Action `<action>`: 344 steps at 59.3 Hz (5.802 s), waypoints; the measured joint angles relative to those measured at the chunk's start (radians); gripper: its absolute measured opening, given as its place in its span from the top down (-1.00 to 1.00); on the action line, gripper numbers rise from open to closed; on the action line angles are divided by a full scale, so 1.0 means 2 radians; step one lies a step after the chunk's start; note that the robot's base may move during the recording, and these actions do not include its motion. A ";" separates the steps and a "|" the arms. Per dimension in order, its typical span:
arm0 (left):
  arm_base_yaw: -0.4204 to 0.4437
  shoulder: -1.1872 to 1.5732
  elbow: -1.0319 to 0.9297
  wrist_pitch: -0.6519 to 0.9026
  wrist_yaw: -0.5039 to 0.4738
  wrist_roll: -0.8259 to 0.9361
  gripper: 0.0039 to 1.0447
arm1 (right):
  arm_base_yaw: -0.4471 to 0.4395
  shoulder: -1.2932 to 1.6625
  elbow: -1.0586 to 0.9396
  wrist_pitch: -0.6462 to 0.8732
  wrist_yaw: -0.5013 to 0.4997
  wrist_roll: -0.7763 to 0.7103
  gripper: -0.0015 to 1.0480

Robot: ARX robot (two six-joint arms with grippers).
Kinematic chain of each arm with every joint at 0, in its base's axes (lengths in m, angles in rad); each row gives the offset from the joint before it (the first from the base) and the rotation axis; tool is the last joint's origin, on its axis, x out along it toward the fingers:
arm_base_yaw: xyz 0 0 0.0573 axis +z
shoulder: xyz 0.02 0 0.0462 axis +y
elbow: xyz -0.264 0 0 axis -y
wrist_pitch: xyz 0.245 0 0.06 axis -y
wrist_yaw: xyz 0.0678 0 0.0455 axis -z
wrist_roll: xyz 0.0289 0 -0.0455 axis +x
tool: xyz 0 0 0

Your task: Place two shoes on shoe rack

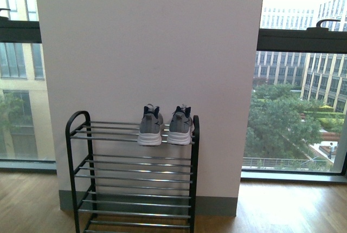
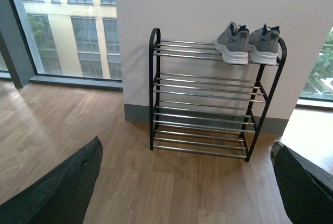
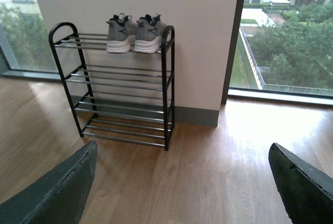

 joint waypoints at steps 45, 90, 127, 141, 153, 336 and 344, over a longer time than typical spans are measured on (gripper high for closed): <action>0.000 0.000 0.000 0.000 0.000 0.000 -0.83 | 0.000 0.000 0.000 0.000 0.000 0.000 -0.82; 0.000 0.000 0.000 0.000 0.000 0.000 -0.83 | 0.000 0.000 0.000 0.000 0.002 0.000 -0.82; 0.001 0.000 0.000 0.000 -0.003 0.000 -0.83 | 0.000 0.000 0.000 -0.001 -0.003 0.000 -0.82; 0.001 0.000 0.000 0.000 -0.001 0.000 -0.83 | 0.000 0.000 0.000 -0.001 0.001 0.000 -0.82; 0.001 0.000 0.000 0.000 -0.001 0.000 -0.83 | 0.000 0.000 0.000 -0.001 0.000 0.000 -0.82; 0.001 0.000 0.000 0.000 0.000 0.000 -0.83 | 0.000 -0.001 0.000 -0.001 0.000 0.000 -0.82; 0.001 0.000 0.000 0.000 0.000 0.000 -0.83 | 0.000 -0.001 0.000 -0.001 0.000 0.000 -0.82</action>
